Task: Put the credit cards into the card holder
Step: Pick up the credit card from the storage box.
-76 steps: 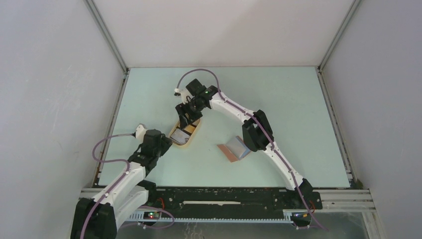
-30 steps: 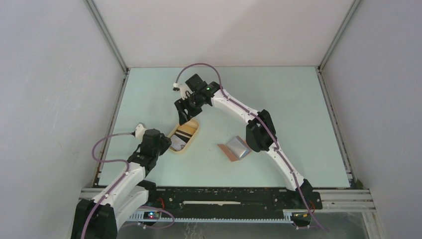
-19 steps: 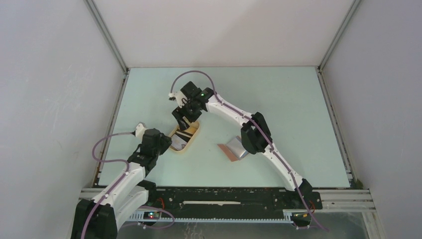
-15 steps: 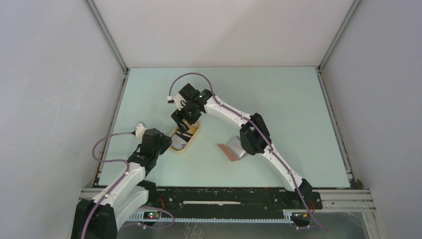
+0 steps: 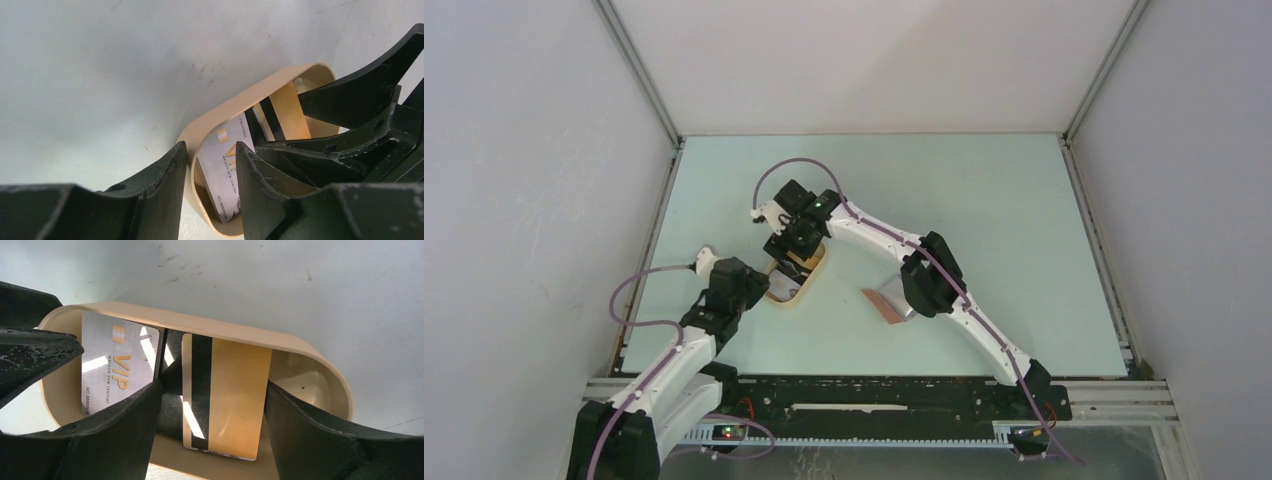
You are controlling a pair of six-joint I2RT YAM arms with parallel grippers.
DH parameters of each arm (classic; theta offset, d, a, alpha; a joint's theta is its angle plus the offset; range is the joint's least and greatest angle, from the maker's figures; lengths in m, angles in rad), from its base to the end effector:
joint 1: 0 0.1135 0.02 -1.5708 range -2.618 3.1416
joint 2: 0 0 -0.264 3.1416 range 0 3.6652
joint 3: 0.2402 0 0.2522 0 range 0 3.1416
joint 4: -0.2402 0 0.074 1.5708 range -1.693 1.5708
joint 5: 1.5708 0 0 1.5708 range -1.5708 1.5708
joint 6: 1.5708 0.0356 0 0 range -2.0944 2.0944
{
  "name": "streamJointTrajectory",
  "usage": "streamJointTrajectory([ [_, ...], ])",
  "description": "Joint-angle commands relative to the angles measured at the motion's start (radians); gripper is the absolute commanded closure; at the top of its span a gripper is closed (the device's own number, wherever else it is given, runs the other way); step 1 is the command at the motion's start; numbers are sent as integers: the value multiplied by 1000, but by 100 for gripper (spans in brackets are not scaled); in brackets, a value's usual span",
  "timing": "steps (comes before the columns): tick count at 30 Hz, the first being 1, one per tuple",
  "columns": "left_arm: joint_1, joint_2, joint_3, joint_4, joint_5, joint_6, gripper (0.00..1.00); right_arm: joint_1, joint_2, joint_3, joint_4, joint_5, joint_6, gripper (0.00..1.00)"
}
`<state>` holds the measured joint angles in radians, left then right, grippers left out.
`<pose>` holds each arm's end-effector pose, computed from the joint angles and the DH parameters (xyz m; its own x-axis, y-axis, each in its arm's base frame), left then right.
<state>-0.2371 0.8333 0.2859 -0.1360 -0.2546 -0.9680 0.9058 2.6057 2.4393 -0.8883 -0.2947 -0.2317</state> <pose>0.1644 -0.0305 0.1642 -0.3789 -0.7286 -0.5706 -0.4843 0.6815 -0.5486 0.3324 0.4406 0.1729 -0.3291 -0.7758 -0.5383 -0.9422 0.3077 0.1325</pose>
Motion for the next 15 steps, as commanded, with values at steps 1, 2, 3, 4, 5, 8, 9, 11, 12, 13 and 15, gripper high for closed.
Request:
streamJointTrajectory([
  [1,7,-19,13,49,12,12,54,12,-37,-19,-3,65,-40,21],
  [2,7,-20,13,49,12,12,54,11,-40,-19,-2,66,-40,24],
  [3,7,-19,14,49,14,12,54,9,-44,-19,-1,64,-41,28],
  [4,7,-20,14,49,14,12,54,6,-48,-19,0,61,-41,31],
  [5,8,-19,14,50,14,12,54,4,-52,-19,1,58,-42,34],
  [8,8,-19,12,50,14,12,55,-3,-67,-19,3,53,-48,40],
  [9,8,-19,12,50,15,12,54,-5,-73,-19,4,50,-50,41],
  [11,9,-19,13,50,15,12,55,-10,-80,-17,4,43,-52,45],
  [12,9,-20,12,51,14,12,55,-13,-83,-17,5,36,-52,47],
  [13,9,-20,12,50,15,12,55,-14,-87,-18,5,32,-54,48],
  [15,9,-22,11,52,15,12,55,-16,-93,-17,4,25,-57,51],
])
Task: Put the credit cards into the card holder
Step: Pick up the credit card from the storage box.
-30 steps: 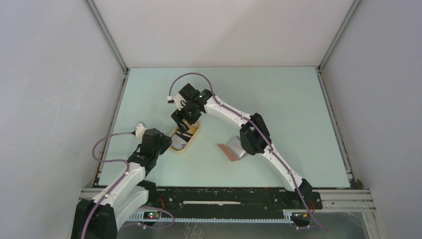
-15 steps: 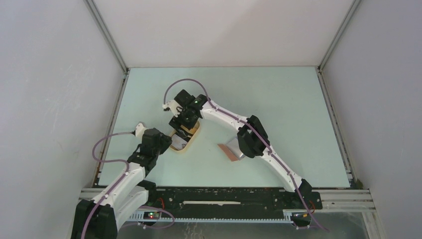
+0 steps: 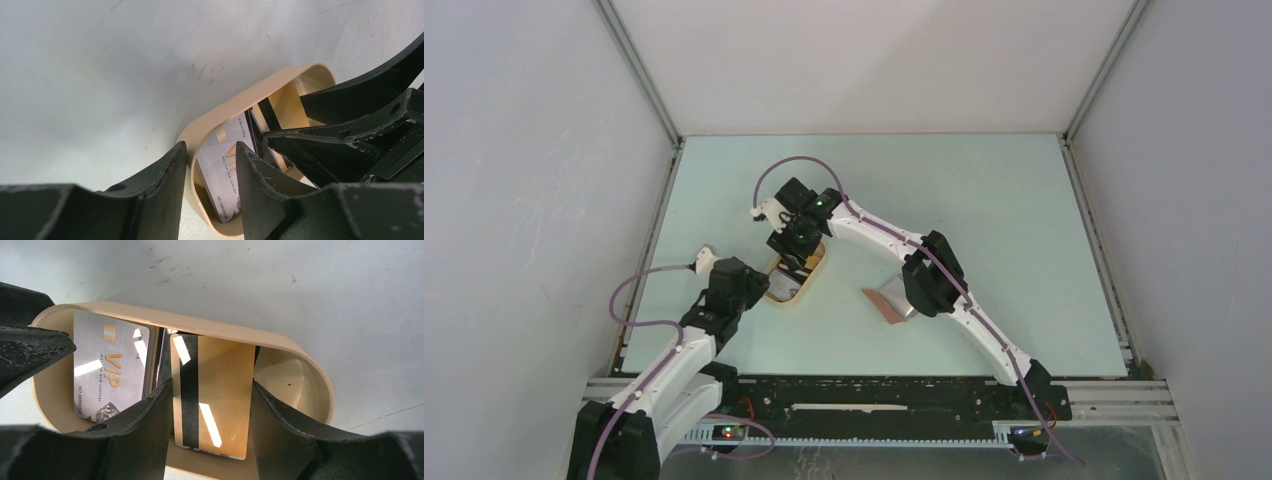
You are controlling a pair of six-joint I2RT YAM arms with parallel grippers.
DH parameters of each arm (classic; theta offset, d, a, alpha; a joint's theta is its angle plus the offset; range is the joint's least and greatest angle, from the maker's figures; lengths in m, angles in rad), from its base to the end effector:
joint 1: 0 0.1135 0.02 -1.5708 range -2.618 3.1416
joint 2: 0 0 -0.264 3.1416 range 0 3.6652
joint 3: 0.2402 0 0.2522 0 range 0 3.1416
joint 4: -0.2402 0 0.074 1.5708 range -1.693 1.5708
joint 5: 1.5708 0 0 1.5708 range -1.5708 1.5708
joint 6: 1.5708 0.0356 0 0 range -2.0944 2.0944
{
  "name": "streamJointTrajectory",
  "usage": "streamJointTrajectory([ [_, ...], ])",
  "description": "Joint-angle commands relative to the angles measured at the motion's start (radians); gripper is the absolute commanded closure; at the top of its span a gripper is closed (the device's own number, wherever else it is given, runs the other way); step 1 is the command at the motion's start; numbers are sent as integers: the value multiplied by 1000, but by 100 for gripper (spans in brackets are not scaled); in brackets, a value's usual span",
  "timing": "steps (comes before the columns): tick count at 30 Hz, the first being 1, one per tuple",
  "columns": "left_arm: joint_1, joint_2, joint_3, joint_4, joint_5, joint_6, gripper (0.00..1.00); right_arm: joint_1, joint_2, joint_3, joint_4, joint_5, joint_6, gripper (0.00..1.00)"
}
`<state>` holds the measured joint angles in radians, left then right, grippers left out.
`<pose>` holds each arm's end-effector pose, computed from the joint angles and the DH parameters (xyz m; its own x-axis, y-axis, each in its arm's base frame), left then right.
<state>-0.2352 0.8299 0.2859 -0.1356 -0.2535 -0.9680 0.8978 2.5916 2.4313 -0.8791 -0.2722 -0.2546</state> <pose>0.1643 -0.0302 0.1647 -0.3761 -0.7299 -0.5708 -0.4831 0.6801 -0.5514 0.3362 0.4371 0.1783 -0.3090 -0.7768 -0.5488 -0.9464 0.3082 0.0967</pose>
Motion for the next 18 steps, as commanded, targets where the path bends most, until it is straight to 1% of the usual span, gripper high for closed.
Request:
streamJointTrajectory([
  [1,7,-18,10,52,14,12,55,-9,-81,-10,-6,-1,-33,52],
  [9,8,-42,-5,64,15,12,54,-35,-117,-3,-14,-91,-11,53],
  [15,11,-107,-46,125,54,38,50,-54,-125,-3,-19,-172,15,55],
  [18,10,-157,-59,131,62,49,48,-65,-123,-3,-20,-215,30,55],
])
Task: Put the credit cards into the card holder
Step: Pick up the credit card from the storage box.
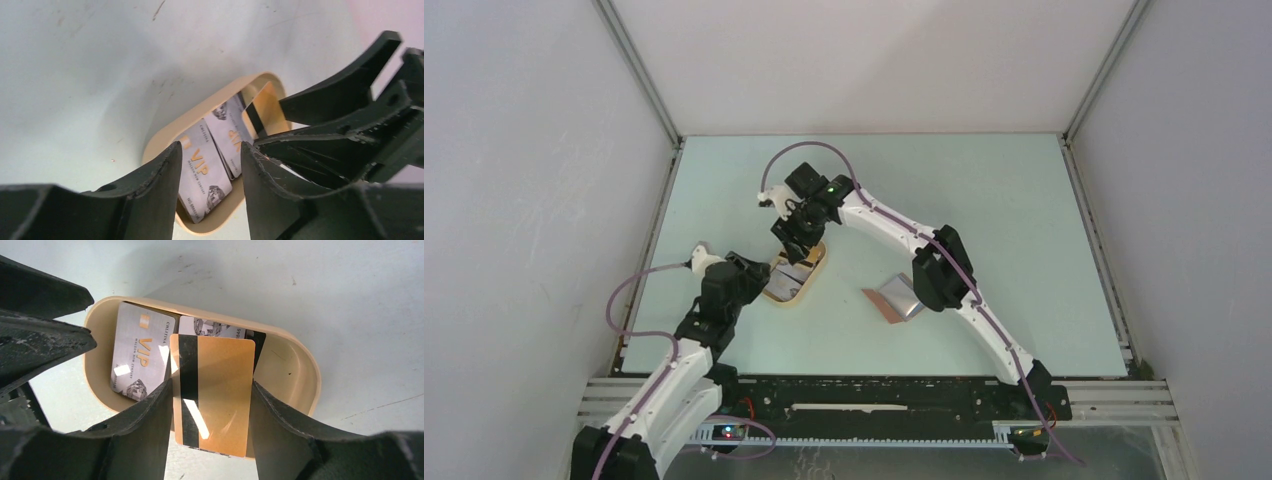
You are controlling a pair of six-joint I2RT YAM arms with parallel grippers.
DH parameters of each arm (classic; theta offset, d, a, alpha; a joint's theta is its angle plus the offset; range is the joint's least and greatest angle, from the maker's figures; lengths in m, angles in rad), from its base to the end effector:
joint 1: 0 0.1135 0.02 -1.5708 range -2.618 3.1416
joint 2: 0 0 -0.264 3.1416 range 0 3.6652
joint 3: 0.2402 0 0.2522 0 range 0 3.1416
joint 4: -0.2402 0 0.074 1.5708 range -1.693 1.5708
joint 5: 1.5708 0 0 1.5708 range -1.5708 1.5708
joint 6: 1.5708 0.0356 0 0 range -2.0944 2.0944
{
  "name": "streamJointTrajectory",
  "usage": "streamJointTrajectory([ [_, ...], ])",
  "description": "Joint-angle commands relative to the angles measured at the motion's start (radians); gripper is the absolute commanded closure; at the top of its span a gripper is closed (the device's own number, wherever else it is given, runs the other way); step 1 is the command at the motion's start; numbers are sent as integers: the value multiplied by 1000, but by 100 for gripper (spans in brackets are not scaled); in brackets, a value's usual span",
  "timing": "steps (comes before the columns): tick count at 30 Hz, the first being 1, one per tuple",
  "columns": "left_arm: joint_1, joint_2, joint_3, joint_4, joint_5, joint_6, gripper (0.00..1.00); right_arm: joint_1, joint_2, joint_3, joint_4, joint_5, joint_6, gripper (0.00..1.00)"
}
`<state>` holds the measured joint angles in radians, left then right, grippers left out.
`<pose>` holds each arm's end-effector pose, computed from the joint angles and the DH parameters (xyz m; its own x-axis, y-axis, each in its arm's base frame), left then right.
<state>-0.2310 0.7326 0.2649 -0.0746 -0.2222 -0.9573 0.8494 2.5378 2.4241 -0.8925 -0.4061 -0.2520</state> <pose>0.1600 -0.0296 0.1771 -0.3216 -0.7437 -0.5861 -0.3880 0.6682 -0.6348 0.3491 0.4182 0.2051 -0.3335 -0.7260 -0.6014 -0.9423 0.2757 0.1898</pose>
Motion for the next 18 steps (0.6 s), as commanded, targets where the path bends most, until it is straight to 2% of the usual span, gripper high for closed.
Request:
streamJointTrajectory([
  [1,6,-70,-39,69,35,45,47,-19,-68,4,-6,-95,33,55],
  [6,9,-109,-32,93,105,100,38,-42,-69,6,-4,-177,61,55],
  [10,13,-58,-22,152,187,108,33,-57,-68,6,-3,-249,80,55],
  [18,54,80,1,279,313,87,35,-70,-65,6,0,-340,89,56],
])
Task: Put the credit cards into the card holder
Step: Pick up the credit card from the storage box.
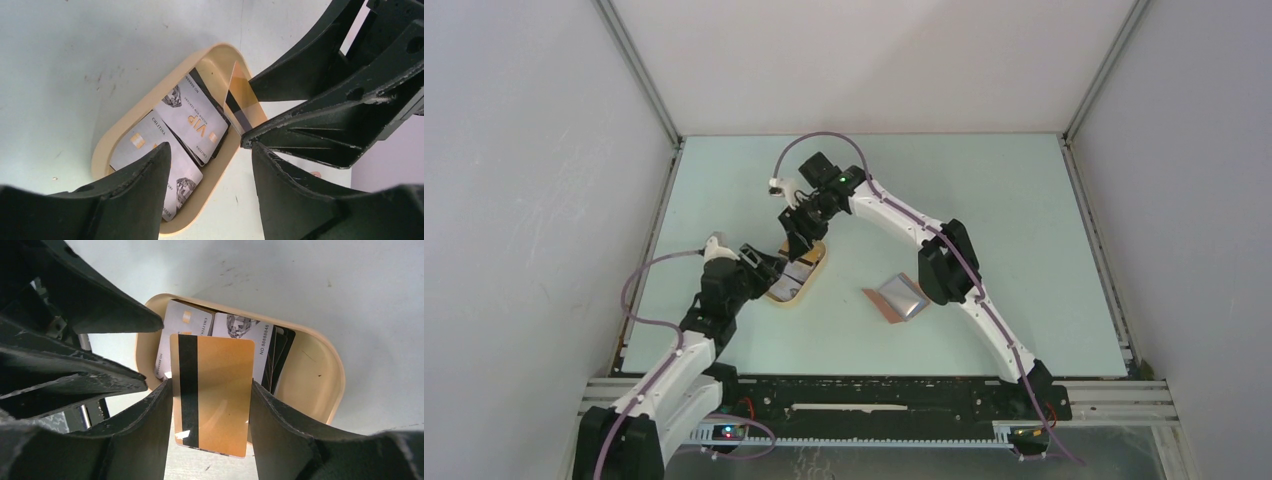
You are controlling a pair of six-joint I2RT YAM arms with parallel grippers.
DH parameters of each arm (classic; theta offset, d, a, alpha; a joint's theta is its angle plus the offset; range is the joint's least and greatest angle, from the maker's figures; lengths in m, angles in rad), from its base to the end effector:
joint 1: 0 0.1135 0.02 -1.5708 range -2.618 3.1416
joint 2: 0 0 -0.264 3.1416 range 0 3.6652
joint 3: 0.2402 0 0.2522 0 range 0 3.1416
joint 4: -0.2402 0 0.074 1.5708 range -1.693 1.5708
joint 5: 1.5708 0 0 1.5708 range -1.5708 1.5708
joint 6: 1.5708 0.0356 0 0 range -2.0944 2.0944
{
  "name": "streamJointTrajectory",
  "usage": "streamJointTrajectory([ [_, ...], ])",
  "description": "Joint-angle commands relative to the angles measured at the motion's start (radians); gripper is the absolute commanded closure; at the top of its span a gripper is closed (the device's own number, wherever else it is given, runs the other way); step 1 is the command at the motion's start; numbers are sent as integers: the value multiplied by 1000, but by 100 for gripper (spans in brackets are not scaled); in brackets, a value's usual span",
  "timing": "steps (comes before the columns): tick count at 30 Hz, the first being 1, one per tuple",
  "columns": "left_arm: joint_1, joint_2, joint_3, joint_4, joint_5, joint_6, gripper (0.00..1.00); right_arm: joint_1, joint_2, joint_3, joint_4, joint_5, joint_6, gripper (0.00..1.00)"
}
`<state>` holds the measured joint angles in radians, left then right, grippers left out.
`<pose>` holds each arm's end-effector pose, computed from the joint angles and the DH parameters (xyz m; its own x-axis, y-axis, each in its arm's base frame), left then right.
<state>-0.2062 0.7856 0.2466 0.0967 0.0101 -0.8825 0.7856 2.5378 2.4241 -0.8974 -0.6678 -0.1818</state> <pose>0.1697 -0.0359 0.1791 -0.4312 -0.6988 -0.5708 -0.1878 0.6882 -0.7008 0.3673 0.3987 0.2088 -0.4468 -0.6478 -0.6171 -0.8831 0.2089 0.4201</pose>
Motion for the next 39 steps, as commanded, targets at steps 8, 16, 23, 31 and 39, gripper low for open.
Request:
streamJointTrajectory([
  [8,93,32,-30,242,119,-38,40,-11,-58,6,5,-140,16,57],
  [16,126,63,-44,321,146,-87,49,-14,-60,7,3,-182,9,58],
  [23,128,138,-54,402,194,-129,54,-14,-64,6,3,-198,4,57],
  [31,128,192,-68,463,222,-168,56,-12,-58,6,0,-216,-33,57],
  [39,128,243,-75,520,243,-205,62,5,-44,11,3,-204,-51,57],
])
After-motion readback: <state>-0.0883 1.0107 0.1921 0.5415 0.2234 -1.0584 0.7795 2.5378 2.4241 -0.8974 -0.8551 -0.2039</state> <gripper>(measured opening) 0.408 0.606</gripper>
